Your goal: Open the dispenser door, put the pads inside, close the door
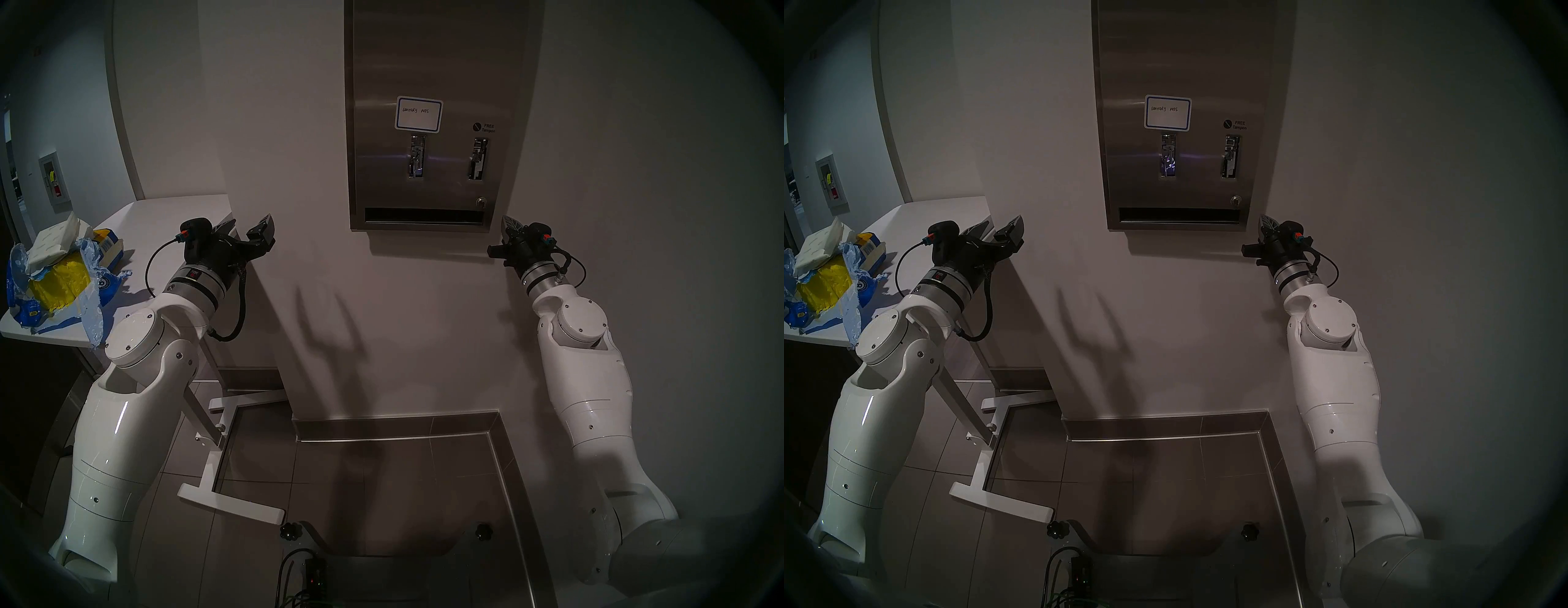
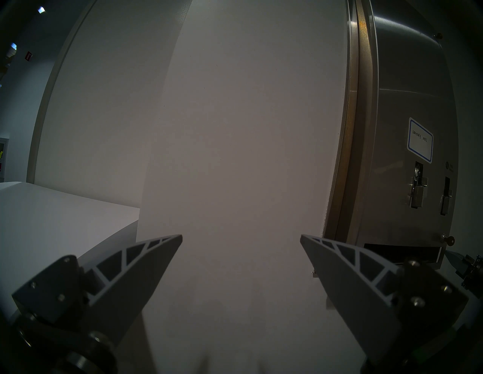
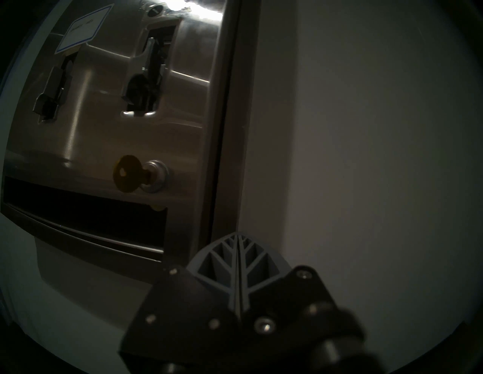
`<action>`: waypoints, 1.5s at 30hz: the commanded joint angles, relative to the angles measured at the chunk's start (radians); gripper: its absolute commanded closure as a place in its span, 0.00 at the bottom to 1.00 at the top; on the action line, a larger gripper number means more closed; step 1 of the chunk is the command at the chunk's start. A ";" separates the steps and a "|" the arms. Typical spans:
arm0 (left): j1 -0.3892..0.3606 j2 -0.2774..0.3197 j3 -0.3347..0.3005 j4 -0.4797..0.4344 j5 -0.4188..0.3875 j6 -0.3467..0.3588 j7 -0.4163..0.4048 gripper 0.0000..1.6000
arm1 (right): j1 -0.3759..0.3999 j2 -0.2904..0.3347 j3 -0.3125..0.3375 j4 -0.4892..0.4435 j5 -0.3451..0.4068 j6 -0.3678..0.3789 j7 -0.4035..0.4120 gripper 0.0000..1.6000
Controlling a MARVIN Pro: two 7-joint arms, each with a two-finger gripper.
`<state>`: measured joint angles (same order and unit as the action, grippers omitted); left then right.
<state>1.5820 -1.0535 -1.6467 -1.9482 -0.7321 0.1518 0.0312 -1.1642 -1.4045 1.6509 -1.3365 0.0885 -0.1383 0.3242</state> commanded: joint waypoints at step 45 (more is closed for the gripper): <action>-0.025 0.001 -0.011 -0.025 0.000 -0.011 -0.001 0.00 | -0.097 0.362 0.095 -0.114 0.512 0.011 0.694 1.00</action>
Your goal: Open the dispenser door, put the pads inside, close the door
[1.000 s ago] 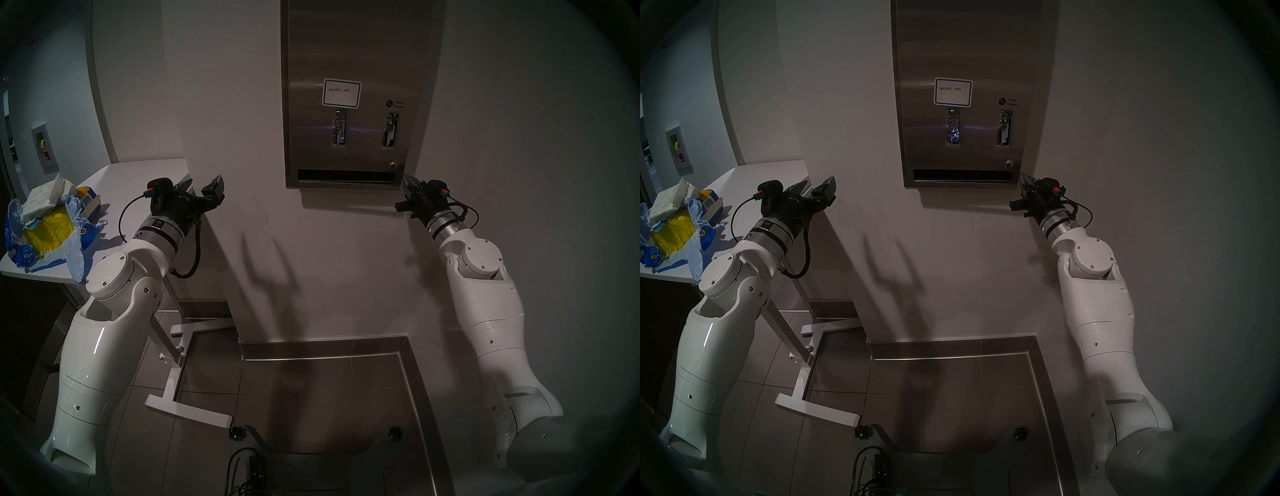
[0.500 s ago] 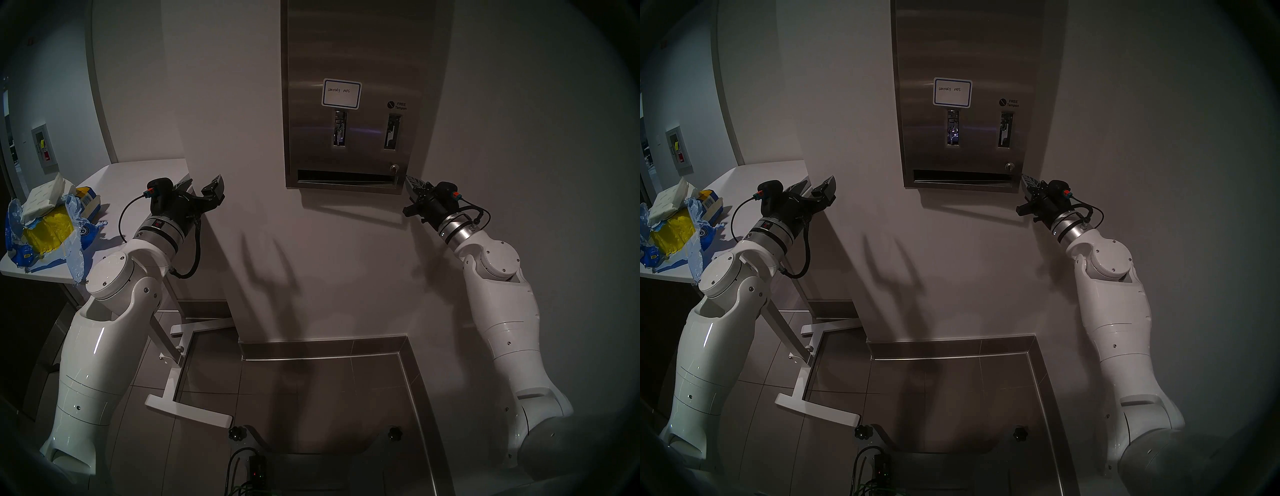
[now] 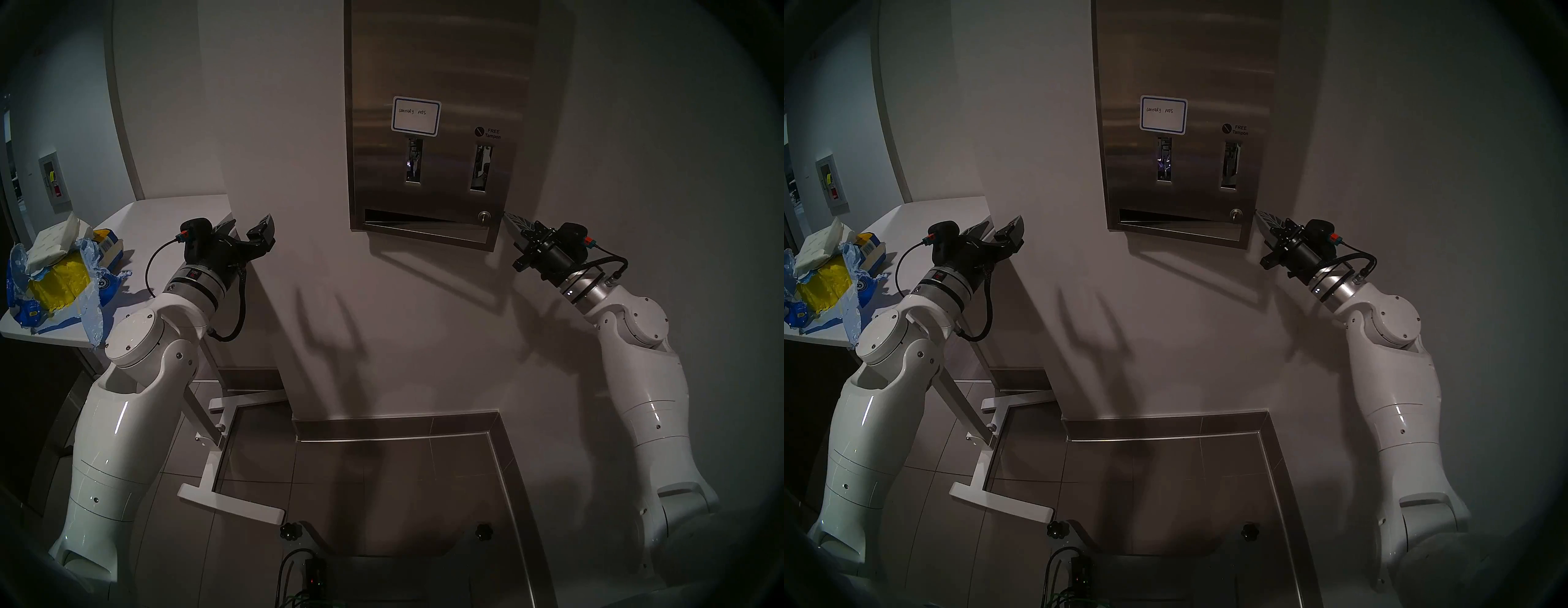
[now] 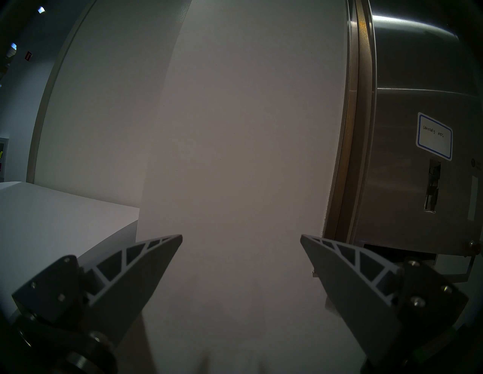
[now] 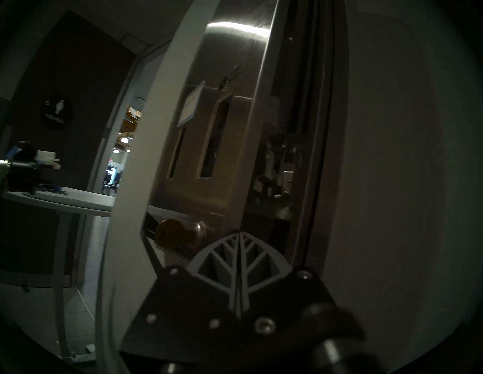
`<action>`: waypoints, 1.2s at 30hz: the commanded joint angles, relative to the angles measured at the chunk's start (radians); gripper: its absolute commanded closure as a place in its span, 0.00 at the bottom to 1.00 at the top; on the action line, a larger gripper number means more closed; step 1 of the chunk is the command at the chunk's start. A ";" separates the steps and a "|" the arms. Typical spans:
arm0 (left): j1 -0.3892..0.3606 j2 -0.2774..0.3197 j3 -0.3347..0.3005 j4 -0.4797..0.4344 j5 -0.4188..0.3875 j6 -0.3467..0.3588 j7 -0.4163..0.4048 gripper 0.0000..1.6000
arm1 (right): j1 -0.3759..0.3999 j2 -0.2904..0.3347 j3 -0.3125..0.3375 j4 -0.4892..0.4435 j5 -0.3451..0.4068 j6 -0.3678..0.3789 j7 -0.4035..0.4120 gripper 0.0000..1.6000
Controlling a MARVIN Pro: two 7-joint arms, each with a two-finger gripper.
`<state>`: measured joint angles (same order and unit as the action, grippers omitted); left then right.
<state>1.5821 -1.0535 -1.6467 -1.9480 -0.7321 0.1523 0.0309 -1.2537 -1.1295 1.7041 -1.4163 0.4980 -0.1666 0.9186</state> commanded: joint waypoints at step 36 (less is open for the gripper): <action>-0.026 0.000 -0.011 -0.026 0.000 -0.012 0.000 0.00 | 0.092 0.015 -0.022 0.052 0.172 0.056 0.248 1.00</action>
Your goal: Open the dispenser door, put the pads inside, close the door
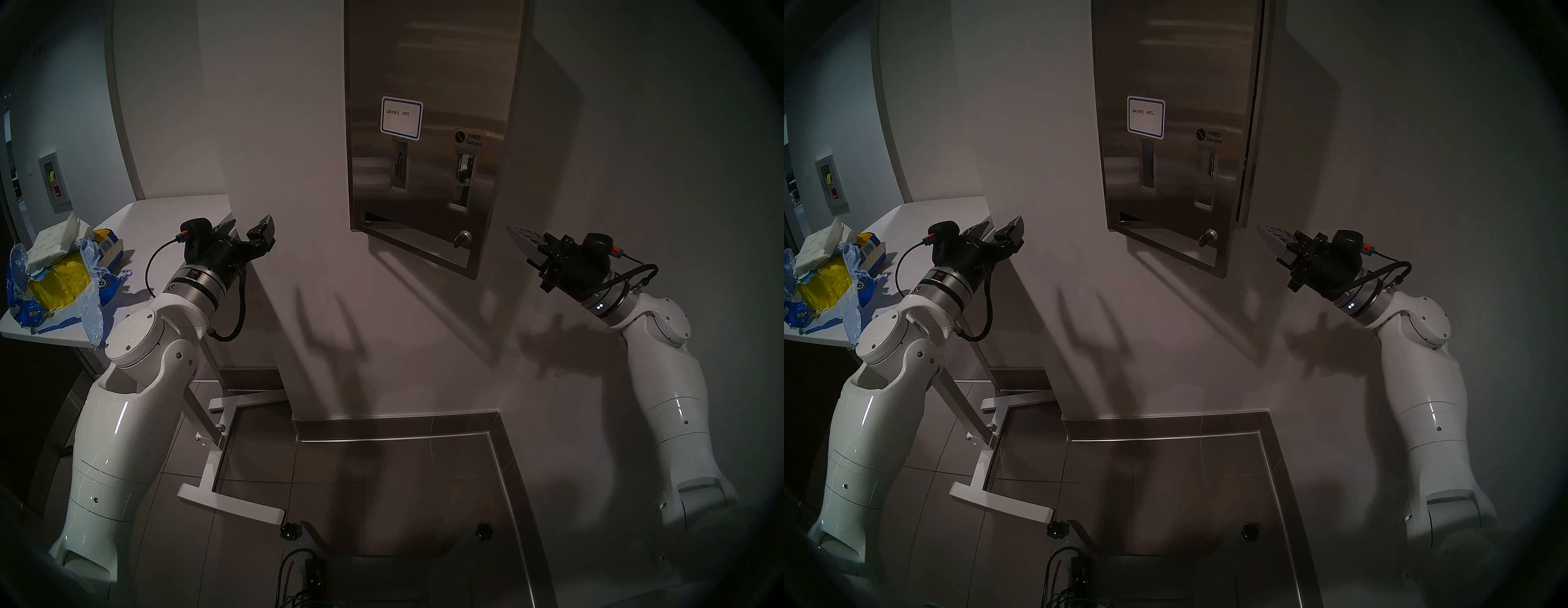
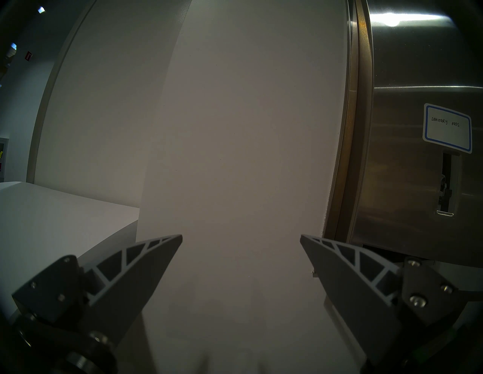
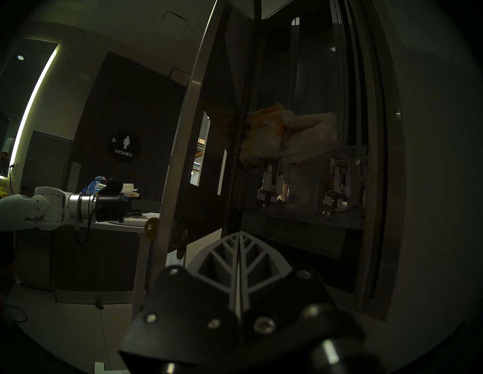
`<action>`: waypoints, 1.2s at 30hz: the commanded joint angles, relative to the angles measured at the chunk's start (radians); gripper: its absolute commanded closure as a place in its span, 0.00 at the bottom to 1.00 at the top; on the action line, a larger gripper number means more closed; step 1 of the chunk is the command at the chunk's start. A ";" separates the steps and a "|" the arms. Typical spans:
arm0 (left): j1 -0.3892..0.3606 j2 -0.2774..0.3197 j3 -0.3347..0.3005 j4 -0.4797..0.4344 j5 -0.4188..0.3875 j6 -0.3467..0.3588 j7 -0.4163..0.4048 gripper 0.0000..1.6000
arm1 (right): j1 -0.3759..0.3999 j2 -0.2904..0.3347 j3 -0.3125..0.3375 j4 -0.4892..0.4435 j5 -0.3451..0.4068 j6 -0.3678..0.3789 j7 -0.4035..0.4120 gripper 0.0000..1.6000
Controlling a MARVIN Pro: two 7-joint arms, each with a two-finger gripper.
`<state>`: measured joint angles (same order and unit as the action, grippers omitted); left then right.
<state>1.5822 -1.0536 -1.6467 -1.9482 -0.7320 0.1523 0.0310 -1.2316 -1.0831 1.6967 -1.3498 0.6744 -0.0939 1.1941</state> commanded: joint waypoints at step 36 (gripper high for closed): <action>-0.026 0.000 -0.011 -0.025 0.000 -0.012 0.000 0.00 | 0.125 -0.043 -0.075 0.018 -0.032 -0.026 -0.029 1.00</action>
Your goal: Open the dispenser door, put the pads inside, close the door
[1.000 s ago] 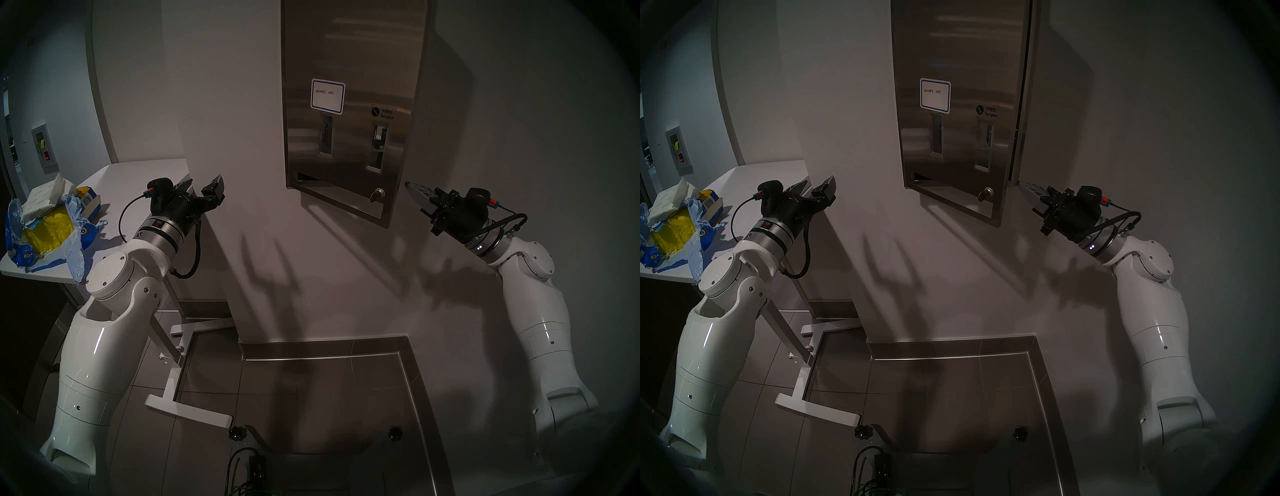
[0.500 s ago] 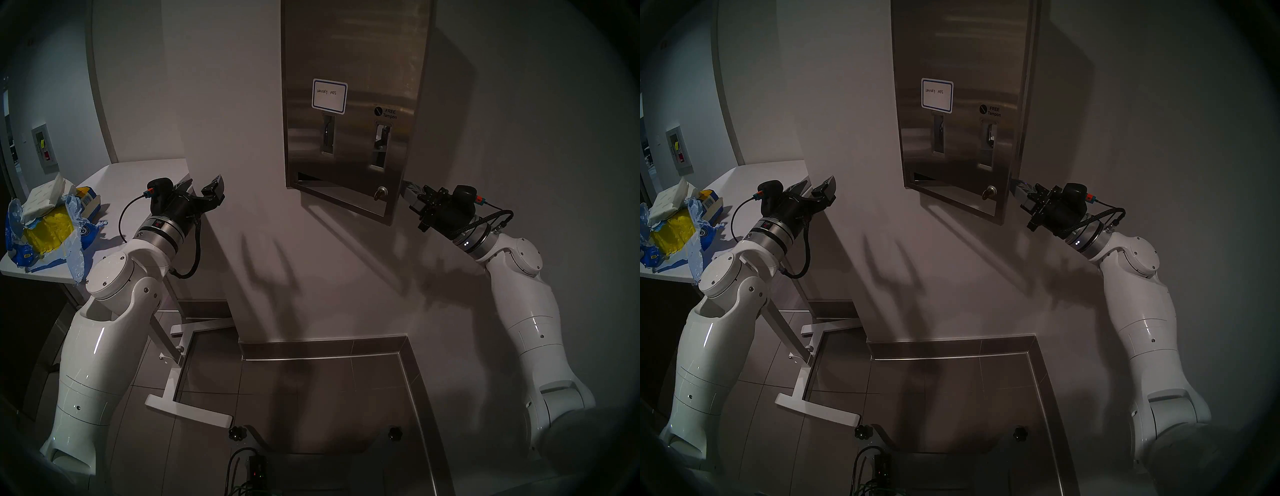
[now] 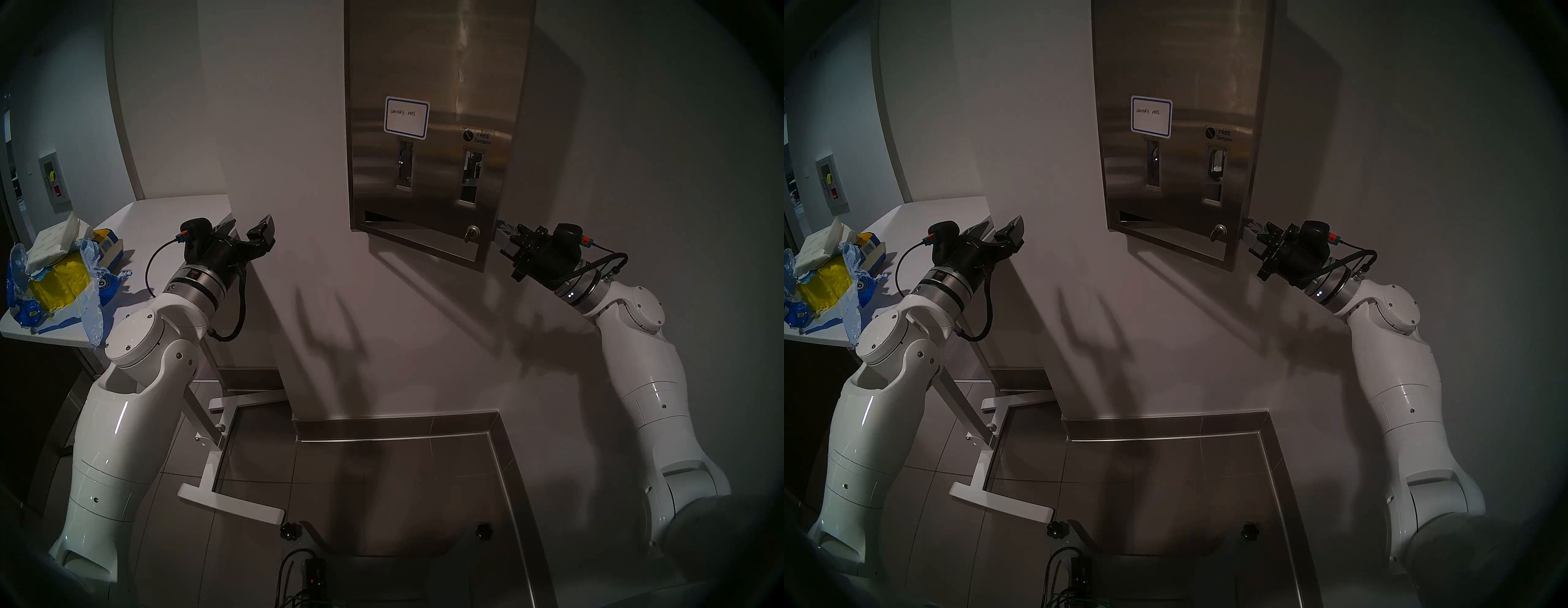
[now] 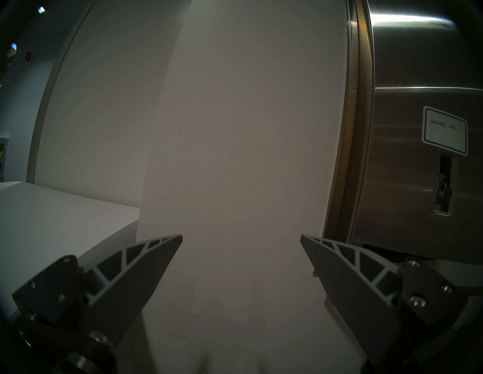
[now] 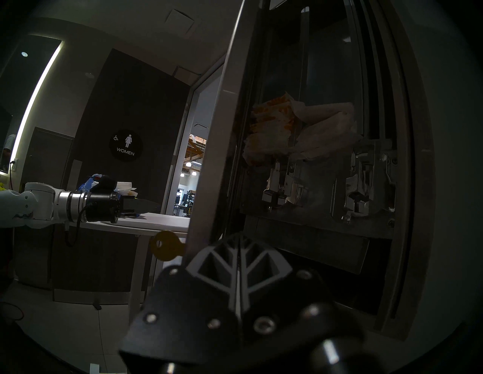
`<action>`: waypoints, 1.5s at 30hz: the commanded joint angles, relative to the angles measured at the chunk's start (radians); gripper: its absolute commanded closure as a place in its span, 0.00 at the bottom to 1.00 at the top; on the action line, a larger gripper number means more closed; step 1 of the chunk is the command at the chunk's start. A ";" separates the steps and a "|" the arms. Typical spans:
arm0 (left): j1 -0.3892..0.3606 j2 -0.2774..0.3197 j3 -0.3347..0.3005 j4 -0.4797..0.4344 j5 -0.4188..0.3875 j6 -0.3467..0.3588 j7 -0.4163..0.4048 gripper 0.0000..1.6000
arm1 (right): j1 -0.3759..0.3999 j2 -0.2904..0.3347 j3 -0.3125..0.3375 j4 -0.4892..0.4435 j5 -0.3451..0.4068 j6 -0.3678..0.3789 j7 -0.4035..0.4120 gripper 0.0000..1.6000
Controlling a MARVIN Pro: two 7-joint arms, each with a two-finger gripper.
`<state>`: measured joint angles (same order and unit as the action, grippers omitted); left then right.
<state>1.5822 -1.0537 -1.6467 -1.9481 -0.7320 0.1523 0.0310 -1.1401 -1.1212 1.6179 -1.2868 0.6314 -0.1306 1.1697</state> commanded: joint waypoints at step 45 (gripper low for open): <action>-0.001 0.015 0.043 -0.179 -0.083 0.029 -0.124 0.00 | 0.009 -0.020 0.014 -0.086 0.006 0.051 -0.041 1.00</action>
<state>1.5910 -1.0445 -1.6161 -2.0242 -0.7711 0.1782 -0.0263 -1.1546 -1.1449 1.6217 -1.3477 0.6311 -0.0749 1.1267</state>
